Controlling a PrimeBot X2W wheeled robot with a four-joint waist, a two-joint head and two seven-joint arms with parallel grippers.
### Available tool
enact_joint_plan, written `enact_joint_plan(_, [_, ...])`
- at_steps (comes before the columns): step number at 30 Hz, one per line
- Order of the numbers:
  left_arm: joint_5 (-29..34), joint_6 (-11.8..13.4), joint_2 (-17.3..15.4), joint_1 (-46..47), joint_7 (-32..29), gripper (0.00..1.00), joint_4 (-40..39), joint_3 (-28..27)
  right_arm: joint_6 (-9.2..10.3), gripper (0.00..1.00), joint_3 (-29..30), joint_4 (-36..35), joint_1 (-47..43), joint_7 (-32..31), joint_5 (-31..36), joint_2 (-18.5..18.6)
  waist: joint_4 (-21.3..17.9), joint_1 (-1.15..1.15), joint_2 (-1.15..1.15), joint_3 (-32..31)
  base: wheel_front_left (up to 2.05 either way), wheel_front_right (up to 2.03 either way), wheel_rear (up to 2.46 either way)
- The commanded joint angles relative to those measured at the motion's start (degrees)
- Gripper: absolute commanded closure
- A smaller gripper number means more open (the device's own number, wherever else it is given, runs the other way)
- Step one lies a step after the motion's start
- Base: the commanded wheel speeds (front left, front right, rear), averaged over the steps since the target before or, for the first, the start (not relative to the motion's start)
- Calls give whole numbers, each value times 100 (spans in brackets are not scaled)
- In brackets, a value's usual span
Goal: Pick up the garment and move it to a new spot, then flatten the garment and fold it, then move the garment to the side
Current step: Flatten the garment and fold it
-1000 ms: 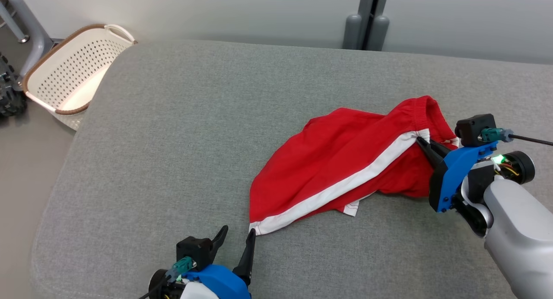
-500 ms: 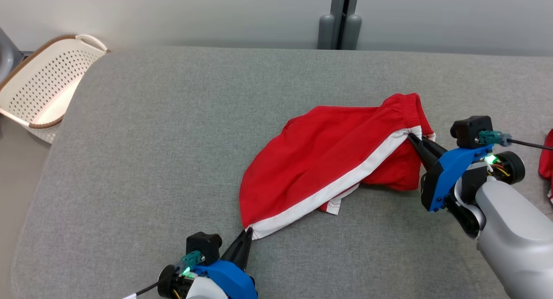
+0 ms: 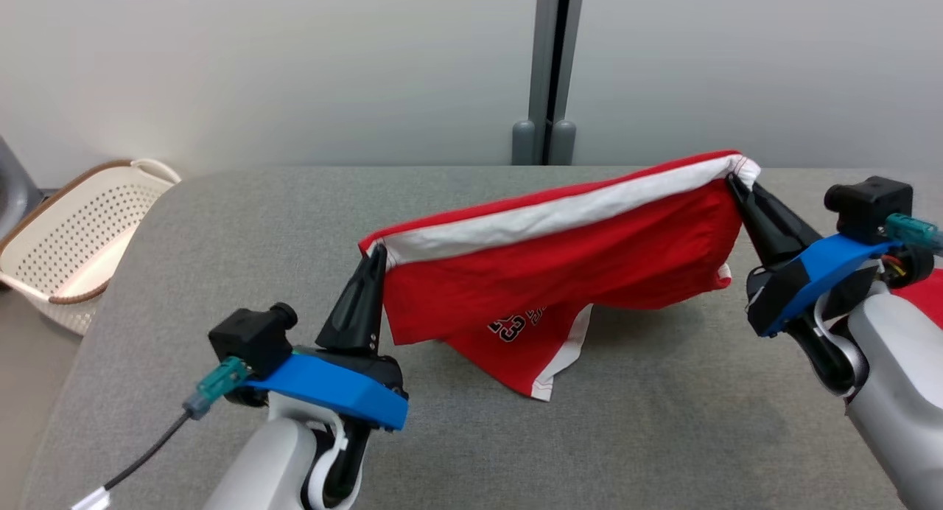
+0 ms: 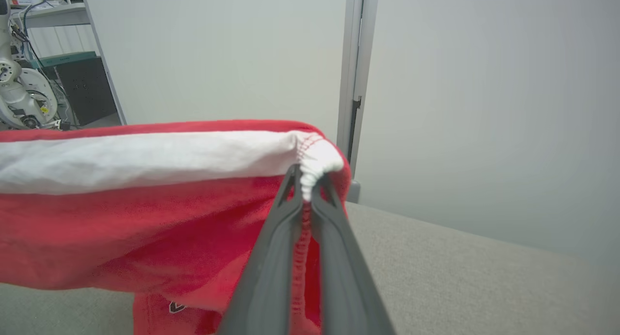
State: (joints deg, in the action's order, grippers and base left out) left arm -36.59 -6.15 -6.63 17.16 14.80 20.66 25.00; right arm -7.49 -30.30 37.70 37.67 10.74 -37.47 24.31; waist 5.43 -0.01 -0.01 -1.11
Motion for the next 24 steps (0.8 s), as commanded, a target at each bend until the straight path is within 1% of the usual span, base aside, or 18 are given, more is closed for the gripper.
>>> enact_joint_plan(1, [-46,33,-60,86,-35,100,-248,-55,-1,100,75,-189,-112,45,80,112,-158,1,1,-163,0,0,0])
enact_joint_plan(5, [-166,200,-328,189,-317,100,-1300,-317,-1,100,438,-1144,-297,-176,228,358,-330,1,1,-291,0,0,0])
enact_joint_plan(9, [-285,372,-594,364,-748,100,-2255,-533,-1,100,1002,-2381,-615,-661,485,544,-477,1,1,-330,0,0,0])
enact_joint_plan(12, [-302,471,-801,565,-1094,100,-2668,-640,-1,100,1452,-3278,-904,-1152,675,528,-556,1,1,-279,0,0,0])
enact_joint_plan(15, [-323,500,-936,829,-1400,100,-2703,-660,-1,100,1708,-3858,-1174,-1698,896,389,-611,1,1,-165,0,0,0])
enact_joint_plan(17, [-339,483,-981,1038,-1534,100,-2507,-668,-1,100,1737,-4013,-1271,-1957,918,209,-640,1,1,-48,0,0,0])
enact_joint_plan(19, [-329,429,-1001,1291,-1605,100,-2224,-652,-1,100,1701,-3975,-1217,-2106,938,71,-677,1,1,96,0,0,0])
enact_joint_plan(21, [-233,370,-1015,1653,-1622,100,-1911,-620,-1,100,1632,-3841,-939,-2161,975,-60,-718,1,1,328,0,0,0])
enact_joint_plan(24, [-91,323,-1042,2330,-1619,100,-1330,-644,-1,100,1475,-3419,-293,-2049,1113,-255,-792,1,1,702,0,0,0])
